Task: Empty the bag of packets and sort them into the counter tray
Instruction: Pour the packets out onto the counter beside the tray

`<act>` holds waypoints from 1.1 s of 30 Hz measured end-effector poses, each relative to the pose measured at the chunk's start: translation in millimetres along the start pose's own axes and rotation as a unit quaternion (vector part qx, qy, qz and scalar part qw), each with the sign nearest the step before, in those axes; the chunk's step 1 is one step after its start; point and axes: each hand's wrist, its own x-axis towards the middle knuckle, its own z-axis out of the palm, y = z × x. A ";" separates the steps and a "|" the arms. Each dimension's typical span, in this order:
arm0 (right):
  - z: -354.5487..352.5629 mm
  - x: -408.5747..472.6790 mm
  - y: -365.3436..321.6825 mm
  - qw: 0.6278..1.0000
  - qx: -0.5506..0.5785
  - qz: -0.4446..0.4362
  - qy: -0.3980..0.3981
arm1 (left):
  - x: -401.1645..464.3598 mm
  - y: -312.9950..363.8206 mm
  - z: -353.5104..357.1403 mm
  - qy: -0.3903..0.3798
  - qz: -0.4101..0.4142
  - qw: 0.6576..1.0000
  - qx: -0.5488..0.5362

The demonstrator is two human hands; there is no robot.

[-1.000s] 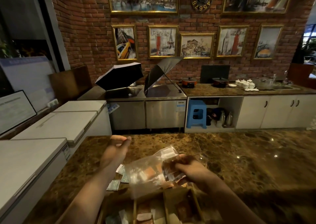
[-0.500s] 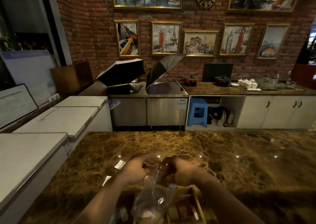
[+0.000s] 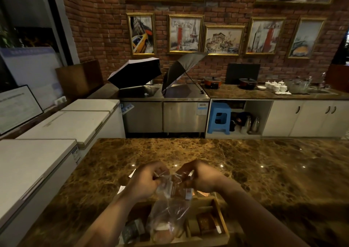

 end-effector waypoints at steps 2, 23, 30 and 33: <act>0.2 0.9 -2.6 1.000 -0.016 -0.011 0.014 | -0.7 1.3 -1.0 0.004 -0.006 1.000 -0.008; 14.4 0.8 -5.1 0.992 0.114 0.030 0.038 | 8.8 17.4 -7.3 0.023 -0.012 0.998 -0.056; -6.3 3.2 -10.6 0.982 0.164 -0.019 0.087 | 25.9 34.2 -18.5 0.044 0.002 0.996 -0.079; -22.0 -1.5 -12.0 0.982 0.159 -0.009 0.102 | 33.9 48.5 -22.1 0.047 0.011 0.994 -0.097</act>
